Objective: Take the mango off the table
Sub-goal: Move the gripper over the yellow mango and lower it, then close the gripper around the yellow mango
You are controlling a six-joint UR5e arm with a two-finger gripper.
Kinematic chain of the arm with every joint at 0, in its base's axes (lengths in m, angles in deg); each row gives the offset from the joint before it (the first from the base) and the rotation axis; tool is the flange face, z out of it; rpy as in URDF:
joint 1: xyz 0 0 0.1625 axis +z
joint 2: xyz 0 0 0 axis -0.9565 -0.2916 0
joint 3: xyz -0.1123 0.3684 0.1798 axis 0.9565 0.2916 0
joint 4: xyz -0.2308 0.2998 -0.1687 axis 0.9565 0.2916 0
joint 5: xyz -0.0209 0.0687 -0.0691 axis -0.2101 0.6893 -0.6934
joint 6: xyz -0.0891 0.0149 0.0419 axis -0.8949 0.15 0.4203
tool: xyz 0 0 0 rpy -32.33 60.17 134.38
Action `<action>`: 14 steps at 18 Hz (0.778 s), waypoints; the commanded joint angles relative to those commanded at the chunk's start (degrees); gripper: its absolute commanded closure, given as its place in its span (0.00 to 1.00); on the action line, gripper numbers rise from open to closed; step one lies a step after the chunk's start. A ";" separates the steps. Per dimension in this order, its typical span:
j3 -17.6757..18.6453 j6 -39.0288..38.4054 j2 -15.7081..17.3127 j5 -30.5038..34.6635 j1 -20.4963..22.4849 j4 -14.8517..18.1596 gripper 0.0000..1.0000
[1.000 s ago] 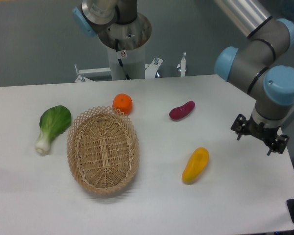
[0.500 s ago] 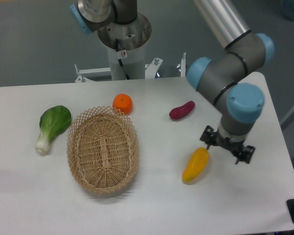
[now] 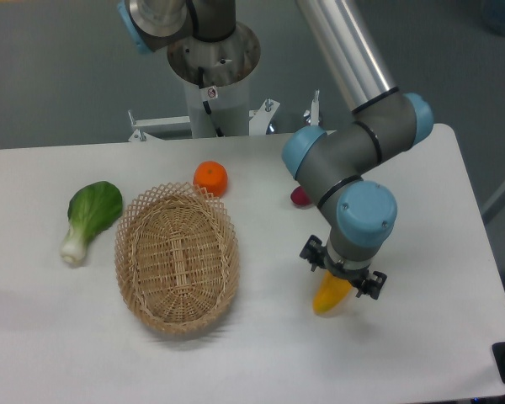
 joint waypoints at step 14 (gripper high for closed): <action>0.78 -3.87 -2.38 1.67 -1.32 -3.34 0.05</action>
